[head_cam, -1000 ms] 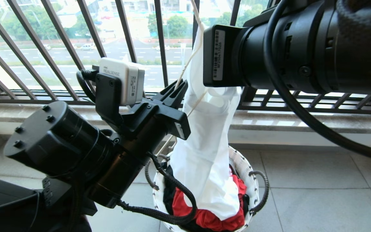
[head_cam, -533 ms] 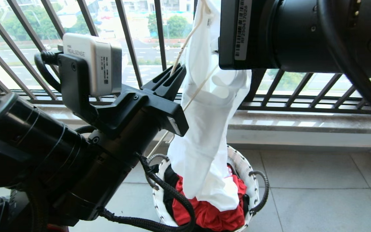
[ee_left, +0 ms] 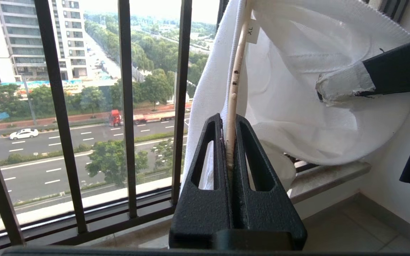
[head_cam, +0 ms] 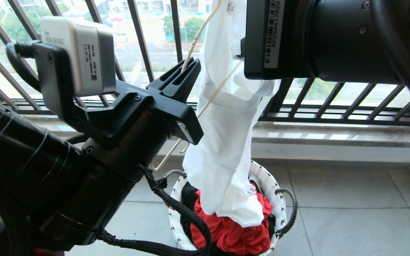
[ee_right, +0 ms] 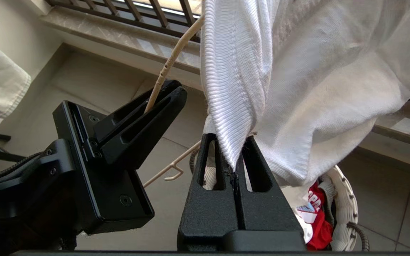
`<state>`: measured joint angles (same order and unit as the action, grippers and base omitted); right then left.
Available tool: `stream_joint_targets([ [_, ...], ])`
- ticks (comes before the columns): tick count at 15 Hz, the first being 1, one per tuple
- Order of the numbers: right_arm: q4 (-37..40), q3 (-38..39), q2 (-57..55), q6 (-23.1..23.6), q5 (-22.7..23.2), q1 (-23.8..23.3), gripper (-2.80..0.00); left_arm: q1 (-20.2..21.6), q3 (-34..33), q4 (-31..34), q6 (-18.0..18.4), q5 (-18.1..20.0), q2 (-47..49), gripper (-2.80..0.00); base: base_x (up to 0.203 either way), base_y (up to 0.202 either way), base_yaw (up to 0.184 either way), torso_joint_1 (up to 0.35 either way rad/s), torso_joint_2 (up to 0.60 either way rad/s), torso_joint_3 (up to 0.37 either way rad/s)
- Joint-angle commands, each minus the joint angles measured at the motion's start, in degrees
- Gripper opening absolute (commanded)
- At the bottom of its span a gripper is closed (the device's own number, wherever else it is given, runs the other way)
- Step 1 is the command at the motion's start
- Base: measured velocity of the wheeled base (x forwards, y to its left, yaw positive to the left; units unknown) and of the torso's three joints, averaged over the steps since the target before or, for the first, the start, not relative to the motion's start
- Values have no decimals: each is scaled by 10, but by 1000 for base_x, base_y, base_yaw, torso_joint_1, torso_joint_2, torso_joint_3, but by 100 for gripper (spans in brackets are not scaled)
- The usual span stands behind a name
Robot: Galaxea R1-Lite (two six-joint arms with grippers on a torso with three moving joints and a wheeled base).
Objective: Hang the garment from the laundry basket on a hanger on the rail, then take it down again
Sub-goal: Hang the clothes on the clothes rack
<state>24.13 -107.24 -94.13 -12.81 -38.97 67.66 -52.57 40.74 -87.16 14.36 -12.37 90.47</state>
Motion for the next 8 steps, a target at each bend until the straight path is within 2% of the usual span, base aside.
stream_joint_targets([
  [1, 3, 4, 6, 3, -9, 10, -280, 0, 1, -5, 1, -1, -11, -280, 0, 0, 0, 0, 0, 0],
  [2, 3, 5, 6, 9, -15, 11, -225, 0, 0, -5, 2, -1, -11, -280, 0, 0, 0, 0, 0, 0],
  [3, 1, 5, 5, 22, -25, 11, 0, 0, 0, -5, 5, -1, -11, -280, 0, 0, 0, 0, 0, 0],
  [8, 3, 9, 11, 38, -27, 14, 0, 0, 1, -5, 8, -1, -24, -280, 0, 0, 0, 0, 0, 0],
])
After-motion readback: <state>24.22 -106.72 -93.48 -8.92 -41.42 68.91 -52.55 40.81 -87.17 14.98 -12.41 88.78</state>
